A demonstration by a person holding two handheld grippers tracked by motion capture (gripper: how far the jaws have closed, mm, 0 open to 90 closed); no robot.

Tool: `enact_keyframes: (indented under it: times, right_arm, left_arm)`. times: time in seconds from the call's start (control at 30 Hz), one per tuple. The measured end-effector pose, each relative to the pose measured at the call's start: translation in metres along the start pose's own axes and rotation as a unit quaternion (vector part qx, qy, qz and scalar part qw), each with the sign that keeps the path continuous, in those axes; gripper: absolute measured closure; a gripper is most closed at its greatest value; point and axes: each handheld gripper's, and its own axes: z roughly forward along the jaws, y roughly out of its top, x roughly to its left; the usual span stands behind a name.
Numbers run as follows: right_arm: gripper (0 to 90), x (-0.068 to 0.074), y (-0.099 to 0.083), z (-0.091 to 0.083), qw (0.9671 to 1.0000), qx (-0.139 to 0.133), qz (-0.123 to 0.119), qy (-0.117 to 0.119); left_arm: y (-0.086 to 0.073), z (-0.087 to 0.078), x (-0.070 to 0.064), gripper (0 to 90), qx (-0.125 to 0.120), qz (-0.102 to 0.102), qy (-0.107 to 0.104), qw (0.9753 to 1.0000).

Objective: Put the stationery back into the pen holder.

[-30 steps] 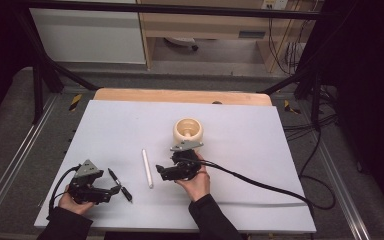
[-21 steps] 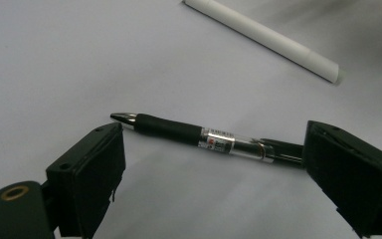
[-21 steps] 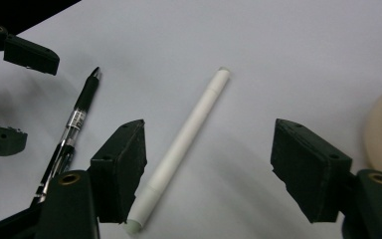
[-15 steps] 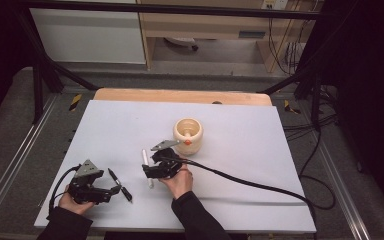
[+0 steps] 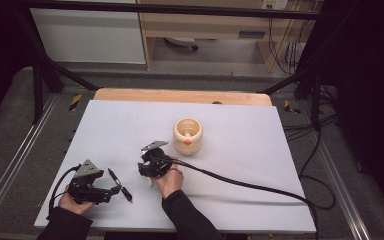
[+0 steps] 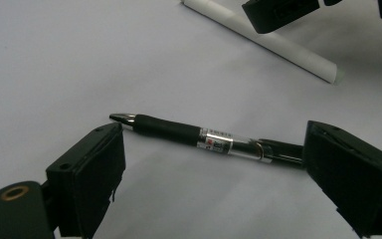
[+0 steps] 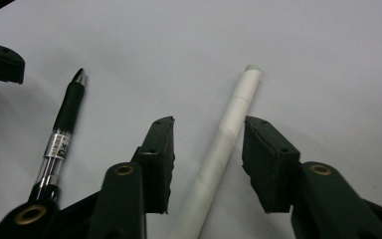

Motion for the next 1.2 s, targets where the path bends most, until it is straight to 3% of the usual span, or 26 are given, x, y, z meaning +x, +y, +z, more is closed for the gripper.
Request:
enact_keyframes:
  times: [0.67,1.2]
  right_arm:
    - [72.0,-0.003,-0.005,0.012,0.9997,0.016,0.002,-0.019]
    - [74.4,-0.004,-0.003,0.010,0.9990,0.033,0.012,-0.027]
  left_arm:
    - [0.000,0.000,0.000,10.0,0.000,0.001,0.000,1.0000]
    - [0.000,0.000,0.000,10.0,0.001,0.002,-0.001,1.0000]
